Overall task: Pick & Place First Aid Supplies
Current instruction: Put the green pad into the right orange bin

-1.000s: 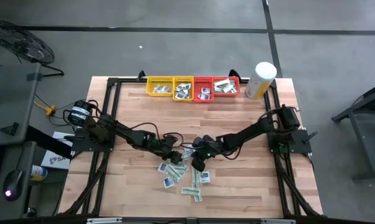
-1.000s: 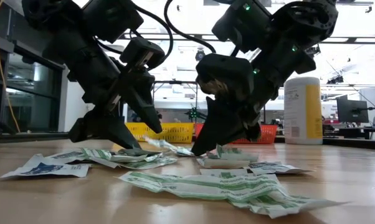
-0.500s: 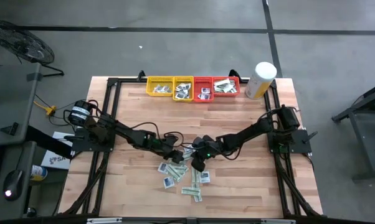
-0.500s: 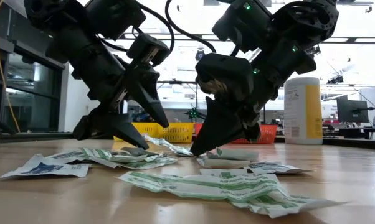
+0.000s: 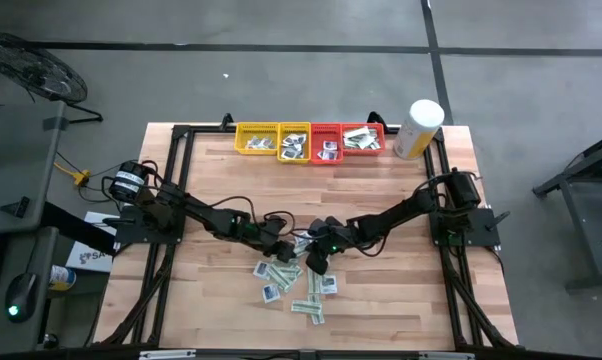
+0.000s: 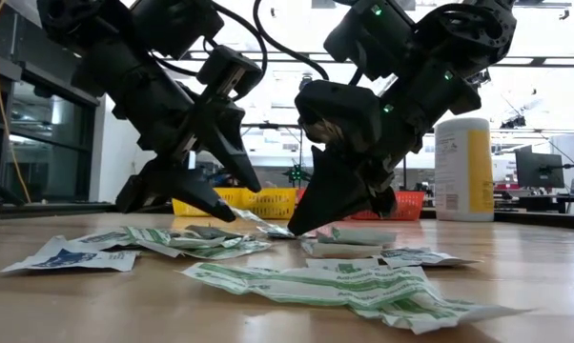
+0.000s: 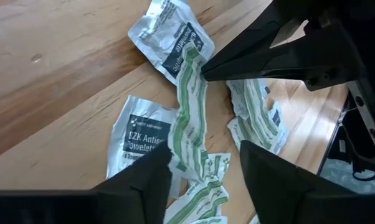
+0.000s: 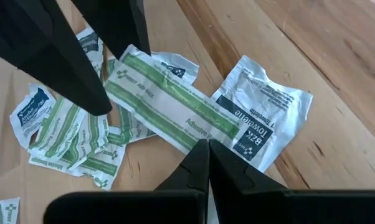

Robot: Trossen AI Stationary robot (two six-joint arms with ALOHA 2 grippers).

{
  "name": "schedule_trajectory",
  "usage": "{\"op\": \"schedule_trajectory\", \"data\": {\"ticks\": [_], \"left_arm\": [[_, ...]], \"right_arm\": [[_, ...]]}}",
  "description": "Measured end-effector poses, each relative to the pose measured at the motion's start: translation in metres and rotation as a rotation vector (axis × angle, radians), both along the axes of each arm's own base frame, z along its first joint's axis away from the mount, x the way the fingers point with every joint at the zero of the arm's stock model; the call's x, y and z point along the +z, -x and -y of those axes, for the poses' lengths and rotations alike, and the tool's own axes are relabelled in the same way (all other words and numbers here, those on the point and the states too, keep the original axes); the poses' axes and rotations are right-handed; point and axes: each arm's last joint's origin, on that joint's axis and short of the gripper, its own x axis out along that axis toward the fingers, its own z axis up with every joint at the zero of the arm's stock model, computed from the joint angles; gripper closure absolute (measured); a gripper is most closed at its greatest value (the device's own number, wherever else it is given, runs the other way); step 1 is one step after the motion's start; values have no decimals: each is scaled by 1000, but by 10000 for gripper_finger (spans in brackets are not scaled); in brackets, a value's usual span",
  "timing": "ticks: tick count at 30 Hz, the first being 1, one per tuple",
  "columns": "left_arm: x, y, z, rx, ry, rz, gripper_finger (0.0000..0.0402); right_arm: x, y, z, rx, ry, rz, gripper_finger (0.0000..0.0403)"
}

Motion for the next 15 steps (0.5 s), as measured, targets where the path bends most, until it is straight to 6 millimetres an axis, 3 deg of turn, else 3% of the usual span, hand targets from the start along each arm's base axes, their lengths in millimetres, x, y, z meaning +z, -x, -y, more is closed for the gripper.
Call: {"op": "schedule_trajectory", "data": {"ticks": [13,15], "left_arm": [[-1,1,0,-20,-15,-11,385],[-2,2,0,-29,-29,-26,396]], "right_arm": [[0,0,0,-1,-1,0,403],[0,0,0,-1,-1,0,403]]}}
